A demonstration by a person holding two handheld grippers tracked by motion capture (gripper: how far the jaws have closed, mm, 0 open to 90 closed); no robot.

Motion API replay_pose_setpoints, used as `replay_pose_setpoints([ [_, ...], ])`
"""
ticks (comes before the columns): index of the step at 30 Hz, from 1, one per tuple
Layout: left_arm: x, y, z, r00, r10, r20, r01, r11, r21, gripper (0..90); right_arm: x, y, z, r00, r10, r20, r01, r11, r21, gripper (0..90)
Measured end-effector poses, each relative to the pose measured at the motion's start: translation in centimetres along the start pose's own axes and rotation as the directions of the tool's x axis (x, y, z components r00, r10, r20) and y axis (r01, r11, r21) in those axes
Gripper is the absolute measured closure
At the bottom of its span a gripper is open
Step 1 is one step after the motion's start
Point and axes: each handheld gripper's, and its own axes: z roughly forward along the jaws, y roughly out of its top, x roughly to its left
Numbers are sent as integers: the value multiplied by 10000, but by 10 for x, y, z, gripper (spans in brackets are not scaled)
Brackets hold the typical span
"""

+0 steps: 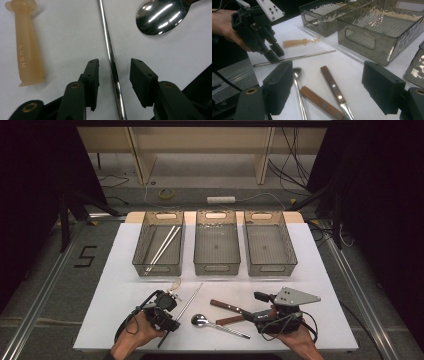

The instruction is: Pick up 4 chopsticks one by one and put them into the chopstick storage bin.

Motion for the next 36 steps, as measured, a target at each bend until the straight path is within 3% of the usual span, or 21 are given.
replay_pose_setpoints([
  [13, -3, 1, 4, 9998, 181, -96, -178, 9995, 249, 711, 0, 0, 0, 10000, 1, -9, -1, 10000, 22, 263],
  [21, -5, 2, 5, 9987, 314, -393, -302, 9990, 321, 779, 0, 0, 0, 10000, -7, -3, 7, 10000, 28, 263],
  [28, -9, 2, 6, 9970, 385, -667, -367, 9989, 279, 787, 1, 0, 1, 10000, -30, 13, 30, 10000, 37, 263],
  [36, -9, 2, 6, 9972, 299, -688, -277, 9991, 325, 801, 0, 0, 2, 10000, -25, 6, 25, 10000, 44, 264],
])
